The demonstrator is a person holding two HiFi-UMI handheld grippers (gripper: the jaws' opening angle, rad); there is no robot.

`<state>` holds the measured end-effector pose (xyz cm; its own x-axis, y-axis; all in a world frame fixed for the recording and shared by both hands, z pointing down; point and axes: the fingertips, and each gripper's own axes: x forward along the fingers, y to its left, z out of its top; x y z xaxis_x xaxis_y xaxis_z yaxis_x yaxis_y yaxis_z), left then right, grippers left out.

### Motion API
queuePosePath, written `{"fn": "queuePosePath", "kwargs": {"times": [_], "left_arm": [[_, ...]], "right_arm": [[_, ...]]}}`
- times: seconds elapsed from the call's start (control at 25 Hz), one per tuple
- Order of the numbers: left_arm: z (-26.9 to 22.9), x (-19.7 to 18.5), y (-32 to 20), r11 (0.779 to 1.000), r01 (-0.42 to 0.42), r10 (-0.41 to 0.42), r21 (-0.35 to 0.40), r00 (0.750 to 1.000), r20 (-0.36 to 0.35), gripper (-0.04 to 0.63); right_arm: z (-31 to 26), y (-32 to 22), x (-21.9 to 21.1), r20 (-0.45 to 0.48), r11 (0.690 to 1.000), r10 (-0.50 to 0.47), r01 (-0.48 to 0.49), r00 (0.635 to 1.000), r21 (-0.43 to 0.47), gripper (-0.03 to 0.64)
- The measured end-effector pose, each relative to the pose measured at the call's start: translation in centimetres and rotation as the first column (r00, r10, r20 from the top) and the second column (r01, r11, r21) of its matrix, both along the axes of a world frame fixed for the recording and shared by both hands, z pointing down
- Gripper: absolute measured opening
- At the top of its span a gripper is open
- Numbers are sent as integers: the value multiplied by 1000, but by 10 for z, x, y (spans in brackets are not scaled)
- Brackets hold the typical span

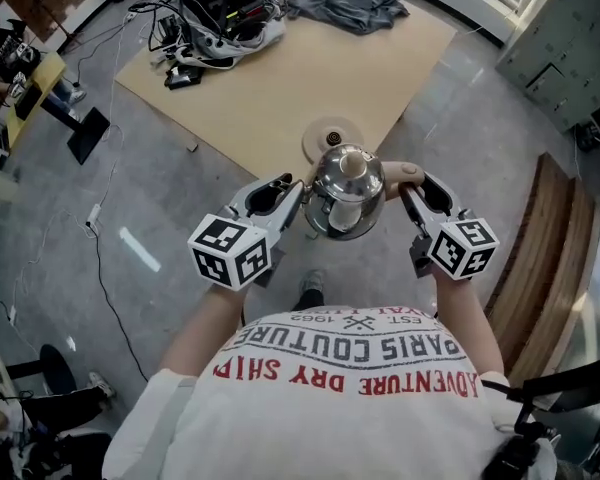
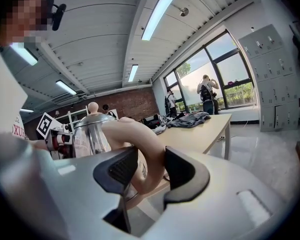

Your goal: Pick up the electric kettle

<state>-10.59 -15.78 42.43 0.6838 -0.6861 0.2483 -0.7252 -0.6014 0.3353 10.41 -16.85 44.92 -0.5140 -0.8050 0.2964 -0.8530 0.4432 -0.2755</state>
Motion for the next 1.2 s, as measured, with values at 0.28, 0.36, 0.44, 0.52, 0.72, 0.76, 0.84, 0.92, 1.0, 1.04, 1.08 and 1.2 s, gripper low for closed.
{"fn": "queuePosePath", "kwargs": {"times": [0.28, 0.36, 0.44, 0.52, 0.72, 0.76, 0.84, 0.92, 1.0, 1.04, 1.08, 1.2], "left_arm": [[-15, 2, 32, 998, 61, -61, 4, 998, -5, 89], [-17, 5, 52, 997, 76, -76, 4, 997, -3, 89], [-19, 9, 71, 997, 82, -82, 7, 997, 0, 89], [-21, 12, 85, 996, 87, -87, 14, 996, 2, 89], [-23, 17, 107, 995, 96, -96, 28, 995, 4, 89], [-23, 18, 110, 995, 97, -97, 31, 995, 4, 89], [-25, 20, 115, 994, 99, -99, 38, 995, 3, 89], [-26, 23, 120, 994, 98, -98, 43, 995, 1, 89], [-28, 25, 123, 994, 96, -96, 46, 995, 0, 89], [-29, 25, 124, 994, 96, -96, 47, 995, 1, 89], [-29, 26, 125, 994, 96, -97, 48, 995, 1, 89], [-30, 28, 129, 994, 97, -97, 48, 995, 2, 89]], "right_arm": [[-11, 31, 4, 35, 998, -55, 55, 998, -16, 166], [-13, 51, 7, 43, 997, -72, 73, 996, -16, 166], [-14, 70, 11, 50, 997, -80, 81, 996, -14, 166], [-15, 83, 14, 58, 997, -82, 83, 995, -10, 166], [-15, 105, 19, 69, 997, -79, 79, 994, 1, 166], [-15, 109, 21, 71, 997, -79, 79, 994, 2, 166], [-14, 116, 23, 74, 997, -77, 77, 994, 2, 164], [-15, 120, 26, 78, 997, -73, 72, 994, 5, 164], [-17, 123, 28, 79, 998, -68, 67, 995, 11, 164], [-18, 124, 28, 80, 998, -67, 66, 995, 14, 164], [-18, 125, 29, 80, 998, -67, 66, 995, 16, 163], [-18, 128, 31, 84, 997, -70, 69, 994, 16, 164]]}}
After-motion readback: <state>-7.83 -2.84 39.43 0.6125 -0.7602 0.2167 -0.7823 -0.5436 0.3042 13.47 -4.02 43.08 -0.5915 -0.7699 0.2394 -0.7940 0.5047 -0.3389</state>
